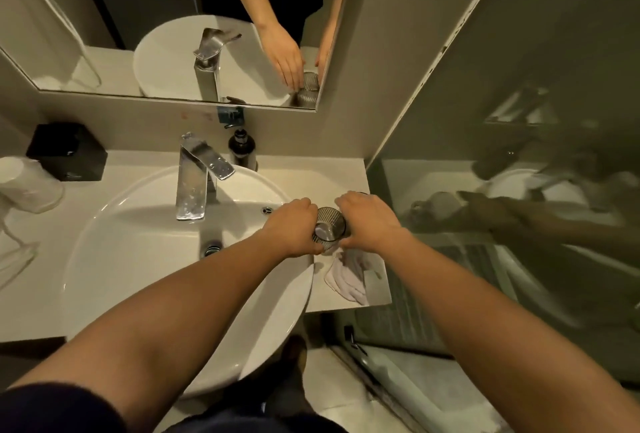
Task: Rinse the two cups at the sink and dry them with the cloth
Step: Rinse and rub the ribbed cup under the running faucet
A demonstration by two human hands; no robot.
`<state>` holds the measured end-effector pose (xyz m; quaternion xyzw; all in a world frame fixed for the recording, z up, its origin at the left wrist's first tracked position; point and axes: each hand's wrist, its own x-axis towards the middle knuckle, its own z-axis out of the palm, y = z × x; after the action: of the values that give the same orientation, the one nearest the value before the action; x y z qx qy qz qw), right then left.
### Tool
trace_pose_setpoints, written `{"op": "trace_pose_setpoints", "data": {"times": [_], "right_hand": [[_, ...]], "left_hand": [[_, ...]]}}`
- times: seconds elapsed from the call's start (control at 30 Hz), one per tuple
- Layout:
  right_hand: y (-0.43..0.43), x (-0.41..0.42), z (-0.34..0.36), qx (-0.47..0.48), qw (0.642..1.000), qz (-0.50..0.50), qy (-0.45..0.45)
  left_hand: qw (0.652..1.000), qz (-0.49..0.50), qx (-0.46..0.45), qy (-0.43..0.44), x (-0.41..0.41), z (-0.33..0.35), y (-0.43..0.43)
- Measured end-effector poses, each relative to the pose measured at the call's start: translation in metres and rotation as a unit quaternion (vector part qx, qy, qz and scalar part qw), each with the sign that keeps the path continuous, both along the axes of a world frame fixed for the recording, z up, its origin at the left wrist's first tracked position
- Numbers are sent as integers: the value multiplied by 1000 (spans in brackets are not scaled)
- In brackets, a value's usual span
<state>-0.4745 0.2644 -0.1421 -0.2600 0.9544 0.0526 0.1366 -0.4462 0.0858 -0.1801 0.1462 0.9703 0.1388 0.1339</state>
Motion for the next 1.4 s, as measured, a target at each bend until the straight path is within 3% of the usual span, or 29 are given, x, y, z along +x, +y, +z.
{"op": "trace_pose_setpoints", "data": {"times": [0.27, 0.5, 0.7, 0.93, 1.4], "right_hand": [[0, -31, -28, 61, 995, 74, -29], [4, -42, -37, 9, 996, 66, -54], [7, -42, -2, -65, 995, 47, -55], [-19, -26, 59, -146, 986, 66, -50], [-153, 38, 22, -169, 961, 175, -132]], "left_hand": [[998, 0, -55, 0, -21, -19, 13], [999, 33, 3, -14, -26, -21, 14], [993, 58, 99, -2, -24, 0, 1], [954, 129, 267, 37, 15, 49, -35], [896, 326, 301, 17, 134, 21, -134]]}}
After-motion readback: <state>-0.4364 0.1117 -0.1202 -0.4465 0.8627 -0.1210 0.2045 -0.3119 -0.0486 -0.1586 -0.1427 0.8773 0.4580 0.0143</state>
